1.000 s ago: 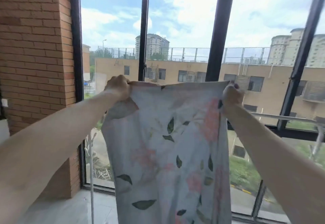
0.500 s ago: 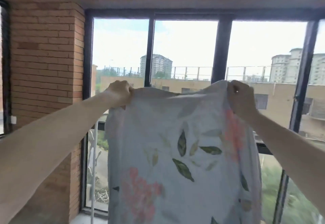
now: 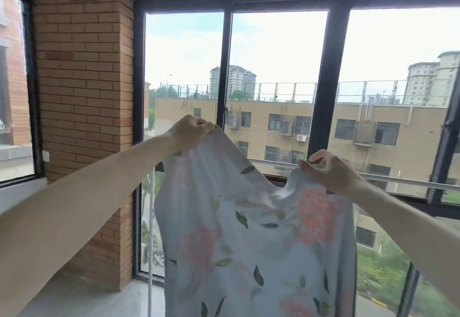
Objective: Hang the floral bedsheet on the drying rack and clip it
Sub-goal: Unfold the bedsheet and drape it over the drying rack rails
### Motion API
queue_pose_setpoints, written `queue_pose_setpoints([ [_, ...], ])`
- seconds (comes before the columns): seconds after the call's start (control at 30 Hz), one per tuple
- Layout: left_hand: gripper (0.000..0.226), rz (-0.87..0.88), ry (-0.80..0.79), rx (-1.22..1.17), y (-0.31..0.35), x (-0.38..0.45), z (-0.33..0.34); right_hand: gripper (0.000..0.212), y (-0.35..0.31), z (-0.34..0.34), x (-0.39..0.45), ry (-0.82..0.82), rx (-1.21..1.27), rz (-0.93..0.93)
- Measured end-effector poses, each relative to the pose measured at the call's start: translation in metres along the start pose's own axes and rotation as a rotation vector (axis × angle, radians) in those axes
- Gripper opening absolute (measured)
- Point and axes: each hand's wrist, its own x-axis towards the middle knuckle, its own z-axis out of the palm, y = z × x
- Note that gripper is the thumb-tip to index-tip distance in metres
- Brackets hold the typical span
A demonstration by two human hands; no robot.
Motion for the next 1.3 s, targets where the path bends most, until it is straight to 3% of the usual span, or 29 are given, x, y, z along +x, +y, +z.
queue_pose_setpoints([
  [0.2,0.033,0.173,0.013,-0.005,0.022,0.010,0.017,0.088,-0.020,0.085,-0.044,-0.364,-0.150,-0.181],
  [0.23,0.039,0.192,0.018,0.008,0.025,0.011,0.018,0.079,-0.018,0.095,-0.048,-0.421,-0.200,-0.192],
  [0.3,0.049,0.236,0.050,0.063,0.029,0.011,0.015,0.042,-0.011,0.106,-0.051,-0.491,-0.307,-0.162],
  [0.37,0.055,0.282,0.077,0.223,0.025,0.009,0.007,0.030,-0.001,0.110,-0.044,-0.451,-0.292,-0.091],
  [0.47,0.060,0.319,0.057,0.506,0.006,0.005,-0.018,0.026,0.017,0.096,-0.027,-0.246,0.019,0.080],
  [0.57,0.051,0.251,-0.068,0.665,-0.015,-0.002,-0.042,0.022,0.030,0.066,-0.002,0.006,0.122,0.130],
  [0.63,0.049,0.178,-0.107,0.722,-0.031,-0.004,-0.050,0.018,0.025,0.051,0.014,0.032,0.120,0.115],
  [0.8,0.027,0.039,0.003,0.492,-0.047,0.006,-0.055,0.022,0.004,0.034,0.038,0.068,0.191,0.095],
  [0.93,0.020,0.025,0.083,0.299,-0.037,0.011,-0.045,0.029,0.011,0.037,0.041,-0.046,0.153,0.176],
  [1.03,0.040,0.048,0.062,0.330,-0.030,0.009,-0.046,0.029,0.011,0.022,0.038,-0.071,0.196,0.250],
  [1.1,0.044,0.044,0.043,0.358,-0.024,0.010,-0.046,0.026,-0.018,0.004,0.039,0.178,0.342,0.207],
  [1.17,0.042,0.053,0.059,0.365,-0.016,0.016,-0.045,0.026,-0.068,-0.013,0.043,0.406,0.505,0.044],
  [1.23,0.040,0.043,0.109,0.277,-0.004,0.019,-0.041,0.035,-0.121,-0.024,0.040,0.283,0.474,-0.166],
  [1.3,0.031,0.072,0.099,0.196,0.012,0.013,-0.037,0.039,-0.126,-0.033,0.045,0.258,0.427,-0.161],
])
